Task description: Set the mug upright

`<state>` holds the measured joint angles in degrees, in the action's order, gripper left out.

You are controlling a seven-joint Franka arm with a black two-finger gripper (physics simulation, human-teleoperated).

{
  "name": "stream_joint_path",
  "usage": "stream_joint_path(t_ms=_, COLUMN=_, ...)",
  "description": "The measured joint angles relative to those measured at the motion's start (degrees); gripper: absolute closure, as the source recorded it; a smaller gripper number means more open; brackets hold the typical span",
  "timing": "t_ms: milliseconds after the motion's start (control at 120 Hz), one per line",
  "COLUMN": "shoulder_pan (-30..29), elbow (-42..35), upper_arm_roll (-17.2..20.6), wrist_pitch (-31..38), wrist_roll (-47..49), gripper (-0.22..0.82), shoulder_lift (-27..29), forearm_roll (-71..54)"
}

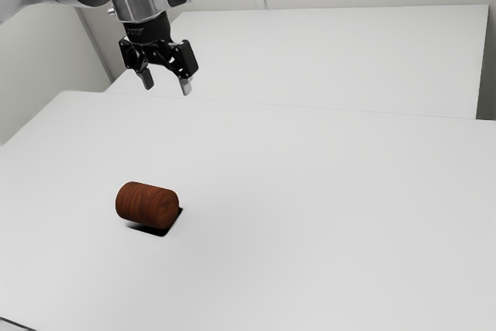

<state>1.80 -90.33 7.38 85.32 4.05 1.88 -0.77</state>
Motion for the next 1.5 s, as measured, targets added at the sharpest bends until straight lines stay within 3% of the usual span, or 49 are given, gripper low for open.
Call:
stream_joint_path(t_ms=325, shoulder_pan=-1.86, elbow=-3.13, upper_arm_roll=0.0, wrist_pitch=-0.4, wrist_roll=0.13, gripper=0.0, shoulder_lift=3.22, forearm_roll=0.07)
stream_joint_path(t_ms=750, shoulder_pan=-16.02, elbow=-4.57, upper_arm_roll=-0.07, wrist_pitch=-0.59, wrist_roll=-5.14, gripper=0.0, shoulder_lift=2.05, forearm_roll=3.97)
stream_joint_path(t_ms=1500, shoulder_pan=-34.64, elbow=-26.67, upper_arm_roll=-0.36, wrist_pitch=16.34, wrist_roll=-29.41, gripper=0.0, shoulder_lift=-3.71, forearm_roll=20.53)
